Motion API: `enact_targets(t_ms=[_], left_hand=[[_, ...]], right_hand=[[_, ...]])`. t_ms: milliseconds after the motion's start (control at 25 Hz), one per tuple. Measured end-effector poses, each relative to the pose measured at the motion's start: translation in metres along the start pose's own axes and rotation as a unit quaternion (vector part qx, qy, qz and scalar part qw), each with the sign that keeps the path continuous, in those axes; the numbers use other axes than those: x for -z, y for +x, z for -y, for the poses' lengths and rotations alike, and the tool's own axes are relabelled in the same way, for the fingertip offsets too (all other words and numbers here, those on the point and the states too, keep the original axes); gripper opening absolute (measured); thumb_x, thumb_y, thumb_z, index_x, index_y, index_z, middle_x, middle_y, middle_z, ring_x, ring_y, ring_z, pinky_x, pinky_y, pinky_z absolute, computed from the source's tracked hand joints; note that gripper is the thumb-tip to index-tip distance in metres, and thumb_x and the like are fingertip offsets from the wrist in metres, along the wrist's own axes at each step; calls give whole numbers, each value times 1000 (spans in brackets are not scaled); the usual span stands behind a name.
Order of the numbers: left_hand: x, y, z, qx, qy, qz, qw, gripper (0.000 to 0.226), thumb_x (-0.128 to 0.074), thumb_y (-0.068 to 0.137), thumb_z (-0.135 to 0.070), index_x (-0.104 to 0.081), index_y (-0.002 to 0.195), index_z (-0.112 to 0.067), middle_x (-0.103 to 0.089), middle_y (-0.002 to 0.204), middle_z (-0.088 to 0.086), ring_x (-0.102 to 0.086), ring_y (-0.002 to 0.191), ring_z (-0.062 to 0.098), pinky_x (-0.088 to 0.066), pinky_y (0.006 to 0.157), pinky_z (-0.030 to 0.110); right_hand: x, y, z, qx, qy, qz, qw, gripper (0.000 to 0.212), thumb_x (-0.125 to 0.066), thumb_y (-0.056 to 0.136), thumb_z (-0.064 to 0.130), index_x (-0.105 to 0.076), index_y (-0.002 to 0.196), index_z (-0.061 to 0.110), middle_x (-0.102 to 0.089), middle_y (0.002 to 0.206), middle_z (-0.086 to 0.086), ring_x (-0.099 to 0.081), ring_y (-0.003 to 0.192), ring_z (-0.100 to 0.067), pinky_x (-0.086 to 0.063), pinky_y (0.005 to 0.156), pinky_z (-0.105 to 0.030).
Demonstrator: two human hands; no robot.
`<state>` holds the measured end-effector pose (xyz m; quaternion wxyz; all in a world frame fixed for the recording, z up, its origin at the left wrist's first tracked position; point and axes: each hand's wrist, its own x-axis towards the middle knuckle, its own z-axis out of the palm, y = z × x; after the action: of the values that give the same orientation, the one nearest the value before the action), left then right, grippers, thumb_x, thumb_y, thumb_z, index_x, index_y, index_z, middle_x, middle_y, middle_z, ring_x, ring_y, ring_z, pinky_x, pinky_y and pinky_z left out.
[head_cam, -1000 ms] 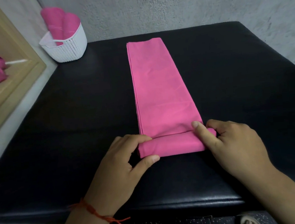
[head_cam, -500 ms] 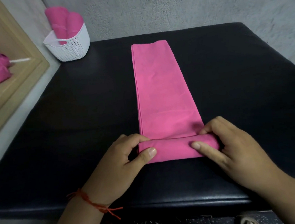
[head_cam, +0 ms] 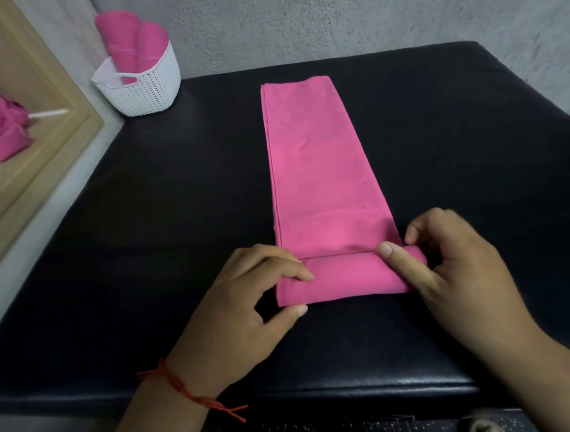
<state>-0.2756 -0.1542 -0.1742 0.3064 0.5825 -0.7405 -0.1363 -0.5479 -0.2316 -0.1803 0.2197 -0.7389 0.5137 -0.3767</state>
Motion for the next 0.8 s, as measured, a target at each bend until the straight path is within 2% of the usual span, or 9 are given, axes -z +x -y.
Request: enact_targets(t_ms=[80,160,280,400,480,600,720,800], left_hand=[[-1,0,0,19,-16,-4,1000,39,-87,82,-22,-71,114,-36,-60,122,-22,-57,124,14,-39,107,18],[-2,1,-1,41,-37,-9,998,38,-85,85,-26,-70,117,-39,-62,124,-20,-57,126,14,-40,107,19],[-5,4,0,67,-48,-23,996,38,-81,88,-31,-68,122,-42,-64,125,-20,-57,126,14,-41,106,21],[-8,6,0,93,-45,-29,994,36,-75,90,-42,-66,125,-45,-61,122,-27,-56,123,9,-42,104,20],[-11,7,1,120,-33,-32,992,37,-67,92,-55,-63,128,-49,-60,117,-28,-56,117,4,-45,103,27],[-14,9,2,149,-26,-48,987,37,-58,94,-68,-60,124,-47,-64,104,-19,-60,104,8,-51,92,36],[-15,11,-4,142,-91,-69,983,30,-60,94,-60,-59,112,-35,-70,92,-9,-67,88,14,-53,75,32],[-14,11,-8,139,-110,-73,982,28,-60,95,-55,-60,107,-30,-70,88,-5,-67,86,18,-51,72,34]], right_hand=[[1,-2,-3,46,-1,-2,999,21,-72,91,49,-62,93,31,-57,96,17,-60,81,-14,-47,67,-27],[5,-4,-6,60,9,25,998,17,-73,93,45,-67,100,31,-62,103,18,-63,93,-13,-51,78,-33],[10,-3,-10,52,5,75,996,36,-76,88,54,-68,116,34,-65,115,20,-64,107,-11,-51,89,-30],[12,1,-12,27,24,94,995,41,-74,86,58,-67,122,40,-65,118,21,-67,100,-8,-52,85,-28],[10,3,-14,25,17,89,996,41,-71,88,60,-67,124,42,-66,116,21,-67,99,-8,-52,85,-28],[6,6,-16,33,-4,78,996,41,-66,92,61,-69,124,37,-66,110,20,-65,102,-6,-52,87,-28],[6,7,-17,32,-19,83,996,31,-61,95,61,-71,110,35,-68,101,15,-66,93,-7,-52,81,-30],[9,6,-16,26,-13,86,996,28,-58,97,61,-69,98,35,-68,91,12,-65,87,-9,-49,75,-29]])
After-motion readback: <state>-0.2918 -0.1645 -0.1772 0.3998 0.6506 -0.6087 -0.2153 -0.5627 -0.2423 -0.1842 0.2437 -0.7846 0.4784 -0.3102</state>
